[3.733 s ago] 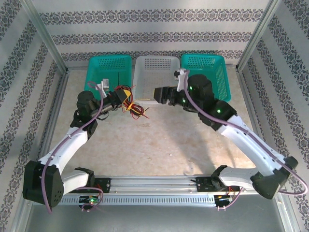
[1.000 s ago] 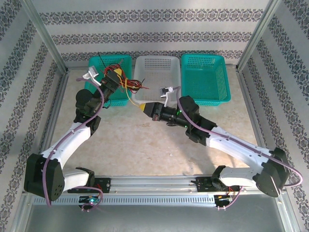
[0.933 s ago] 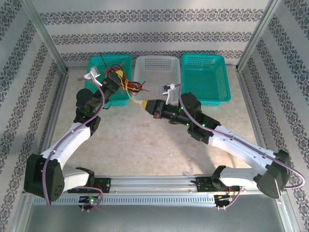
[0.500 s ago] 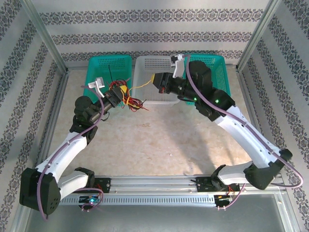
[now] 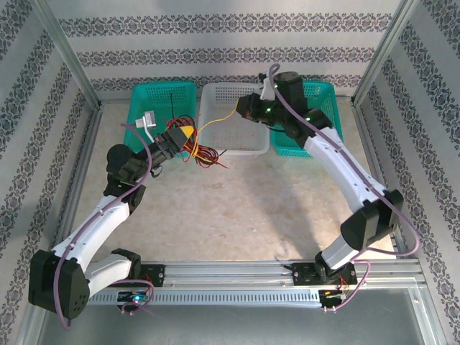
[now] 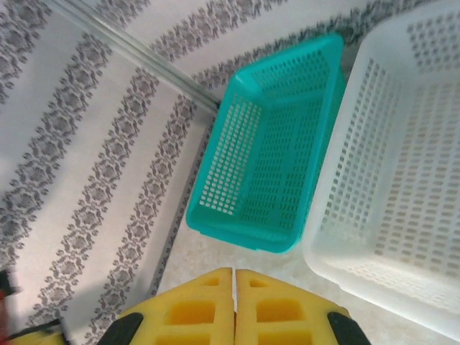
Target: Untangle the cables
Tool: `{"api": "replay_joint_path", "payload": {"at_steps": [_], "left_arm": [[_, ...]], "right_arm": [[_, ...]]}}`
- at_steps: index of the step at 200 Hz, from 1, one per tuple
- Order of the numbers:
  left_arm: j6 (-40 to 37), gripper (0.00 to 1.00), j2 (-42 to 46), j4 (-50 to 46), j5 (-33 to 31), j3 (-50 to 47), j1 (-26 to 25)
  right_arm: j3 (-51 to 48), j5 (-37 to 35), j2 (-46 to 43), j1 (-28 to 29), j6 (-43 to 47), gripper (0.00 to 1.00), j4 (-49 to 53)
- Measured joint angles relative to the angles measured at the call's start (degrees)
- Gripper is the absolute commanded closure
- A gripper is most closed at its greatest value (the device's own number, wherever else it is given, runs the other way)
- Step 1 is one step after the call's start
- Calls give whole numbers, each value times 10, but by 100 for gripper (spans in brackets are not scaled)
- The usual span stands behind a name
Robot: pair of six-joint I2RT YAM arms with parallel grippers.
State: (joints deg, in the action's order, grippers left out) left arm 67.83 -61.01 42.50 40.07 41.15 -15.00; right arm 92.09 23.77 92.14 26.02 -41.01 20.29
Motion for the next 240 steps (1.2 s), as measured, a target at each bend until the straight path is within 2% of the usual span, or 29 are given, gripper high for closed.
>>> {"api": "replay_joint_path", "payload": {"at_steps": [30, 61, 93, 125, 157, 189, 210, 240], "left_arm": [[23, 100, 5, 30, -33, 24, -7], [15, 100, 5, 50, -79, 46, -7], [-31, 100, -1, 55, -147, 49, -8], [-110, 100, -5, 46, -220, 49, -7], [-183, 100, 3, 24, -283, 47, 1], [-197, 100, 20, 8, -289, 36, 43], [-196, 100, 22, -10, -268, 31, 57], [-196, 100, 25, -29, -210, 4, 57]], "right_arm": [[-134, 16, 8, 35, -61, 100, -113], [-244, 23, 7, 91, -129, 100, -247], [-334, 14, -14, 155, -177, 100, -351], [-387, -10, -86, 214, -186, 100, -369], [-382, -42, -182, 249, -157, 100, -330], [-310, -80, -253, 243, -103, 100, -245], [-241, -93, -272, 212, -67, 100, -194], [-149, -93, -276, 132, -39, 100, -126]]}}
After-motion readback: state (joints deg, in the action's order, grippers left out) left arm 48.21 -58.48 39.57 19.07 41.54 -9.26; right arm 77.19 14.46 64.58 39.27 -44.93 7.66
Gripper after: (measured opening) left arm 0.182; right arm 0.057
